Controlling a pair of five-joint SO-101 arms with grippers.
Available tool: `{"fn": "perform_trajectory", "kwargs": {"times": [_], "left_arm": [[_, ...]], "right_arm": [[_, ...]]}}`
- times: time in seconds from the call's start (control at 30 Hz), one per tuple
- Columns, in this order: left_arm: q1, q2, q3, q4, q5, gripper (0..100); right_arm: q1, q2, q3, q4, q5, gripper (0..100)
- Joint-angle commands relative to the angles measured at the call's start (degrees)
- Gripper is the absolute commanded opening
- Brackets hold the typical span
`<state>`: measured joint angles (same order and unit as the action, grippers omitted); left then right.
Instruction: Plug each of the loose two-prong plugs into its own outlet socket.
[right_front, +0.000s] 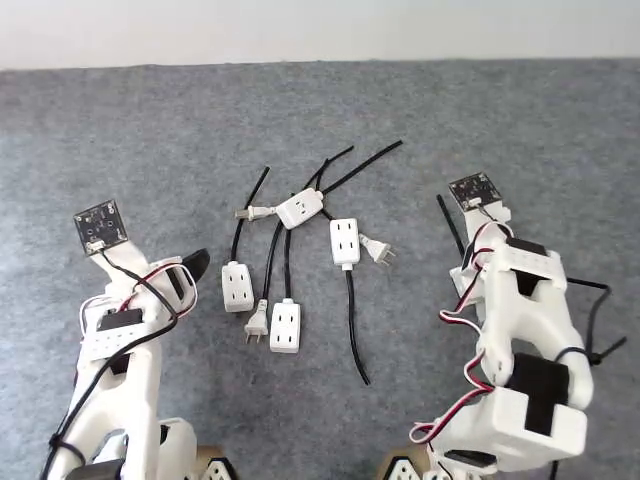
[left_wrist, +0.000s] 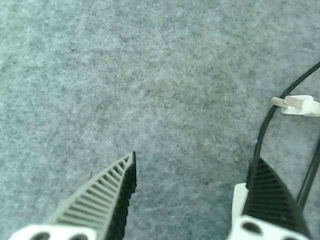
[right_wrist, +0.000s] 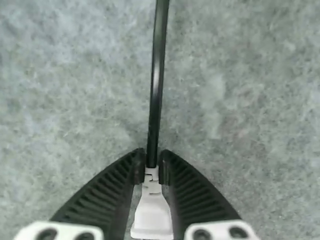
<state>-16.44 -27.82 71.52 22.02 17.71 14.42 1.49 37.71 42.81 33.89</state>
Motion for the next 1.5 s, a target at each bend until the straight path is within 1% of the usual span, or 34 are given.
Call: {"fn": "perform_trajectory", "kwargs": {"times": [0.0, 0.13, 0.3, 0.4, 0.6, 1.1, 1.17, 1.23, 1.47], "left_arm": [[0.26, -1.23, -0.48, -1.05, 0.53, 34], [0.26, -1.23, -0.48, -1.05, 0.53, 34], [0.26, -1.23, -0.48, -1.05, 0.53, 34], [0.26, -1.23, -0.48, -1.05, 0.53, 34], [0.26, -1.23, -0.48, -1.05, 0.53, 34], [0.26, -1.23, -0.48, -0.97, 0.53, 34], [0.18, -1.23, -0.48, -0.97, 0.53, 34], [0.18, -1.23, -0.48, -0.97, 0.53, 34], [0.18, -1.23, -0.48, -0.97, 0.53, 34]], "right_arm": [[0.13, -0.48, -3.25, 1.01, -0.62, 3.4], [0.22, -0.66, -3.16, 1.01, -0.7, 3.8], [0.22, -0.75, -3.08, 1.01, -0.53, 10.2], [0.22, -0.84, -3.25, 1.1, -0.53, 8.6], [0.22, -0.84, -4.57, 5.23, -0.53, 8.4], [0.31, -0.22, -4.48, 3.56, -0.53, 8.1], [0.31, -0.22, -4.57, 3.12, -0.53, 5.6], [0.57, -0.13, -4.57, 2.68, -0.53, 0.9], [1.89, -0.13, -4.31, 2.95, -0.97, 0.9]]}}
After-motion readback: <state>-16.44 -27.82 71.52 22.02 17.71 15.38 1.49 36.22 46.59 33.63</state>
